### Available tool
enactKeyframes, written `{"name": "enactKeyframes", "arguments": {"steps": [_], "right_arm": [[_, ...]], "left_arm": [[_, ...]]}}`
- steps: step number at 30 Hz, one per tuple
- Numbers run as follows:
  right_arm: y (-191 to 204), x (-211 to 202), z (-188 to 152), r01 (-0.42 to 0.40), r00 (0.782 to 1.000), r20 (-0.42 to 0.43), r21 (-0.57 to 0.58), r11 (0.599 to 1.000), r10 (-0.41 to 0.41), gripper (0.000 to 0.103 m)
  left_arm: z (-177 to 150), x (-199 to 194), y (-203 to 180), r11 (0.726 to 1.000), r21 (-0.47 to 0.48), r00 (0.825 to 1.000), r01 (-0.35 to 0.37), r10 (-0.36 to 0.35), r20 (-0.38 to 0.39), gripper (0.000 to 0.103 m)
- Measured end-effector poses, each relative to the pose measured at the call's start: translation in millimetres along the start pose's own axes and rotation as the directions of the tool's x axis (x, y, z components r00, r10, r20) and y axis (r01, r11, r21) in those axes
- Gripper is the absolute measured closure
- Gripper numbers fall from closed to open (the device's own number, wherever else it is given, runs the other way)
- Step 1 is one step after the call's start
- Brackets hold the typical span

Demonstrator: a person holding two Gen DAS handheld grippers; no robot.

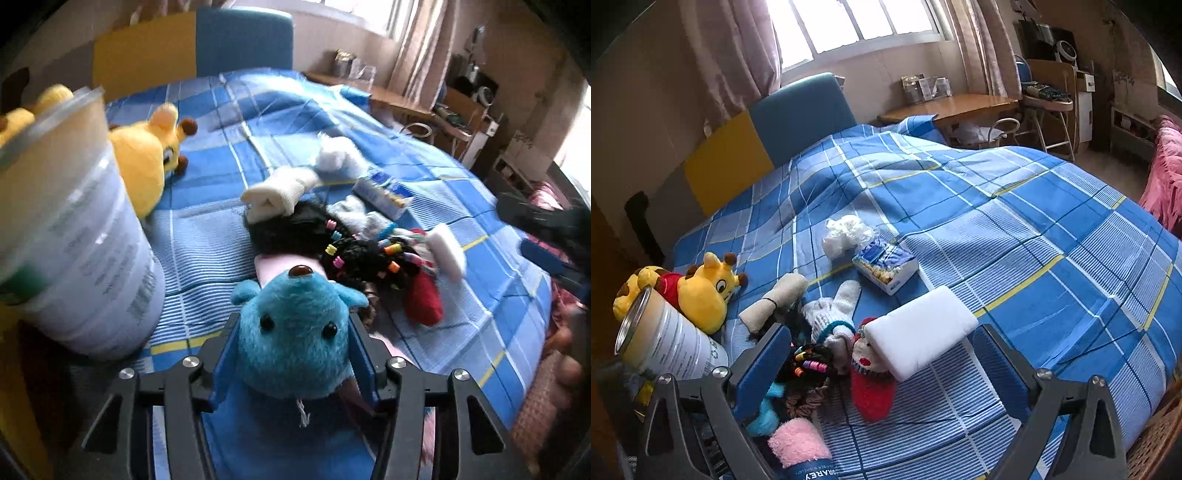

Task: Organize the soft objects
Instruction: 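Lift the blue plush toy with the left tool while the right tool grasps the pink dishcloth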

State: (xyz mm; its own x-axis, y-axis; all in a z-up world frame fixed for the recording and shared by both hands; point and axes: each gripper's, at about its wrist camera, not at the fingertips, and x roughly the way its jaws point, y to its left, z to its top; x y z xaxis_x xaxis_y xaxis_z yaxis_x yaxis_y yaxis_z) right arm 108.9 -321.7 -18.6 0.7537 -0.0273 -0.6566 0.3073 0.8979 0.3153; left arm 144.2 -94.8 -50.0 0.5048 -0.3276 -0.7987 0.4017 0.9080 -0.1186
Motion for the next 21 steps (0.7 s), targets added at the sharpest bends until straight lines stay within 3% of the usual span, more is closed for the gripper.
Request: {"name": "enactKeyframes", "arguments": {"steps": [6,13,16,21], "right_arm": [[2,7,-2,-0.034,0.998,-0.051,-0.001,0.999,0.034,0.003],[16,14,-9,-0.136,0.984,-0.122,-0.039,0.99,0.13,0.012],[25,19,-14,-0.199,0.967,-0.176,-0.057,0.978,0.186,0.012],[38,33,-26,-0.287,0.916,-0.312,-0.064,0.956,0.254,0.02]], "left_arm": [[-24,-31,1,1.0,-0.011,0.999,-0.004,0.004,0.032,0.048],[-44,-52,3,0.999,-0.03,0.998,-0.024,0.026,0.057,0.048],[-50,-60,5,0.999,-0.042,0.997,-0.027,0.03,0.065,0.048],[-56,-73,10,0.997,-0.065,0.996,-0.03,0.036,0.085,0.048]]}}
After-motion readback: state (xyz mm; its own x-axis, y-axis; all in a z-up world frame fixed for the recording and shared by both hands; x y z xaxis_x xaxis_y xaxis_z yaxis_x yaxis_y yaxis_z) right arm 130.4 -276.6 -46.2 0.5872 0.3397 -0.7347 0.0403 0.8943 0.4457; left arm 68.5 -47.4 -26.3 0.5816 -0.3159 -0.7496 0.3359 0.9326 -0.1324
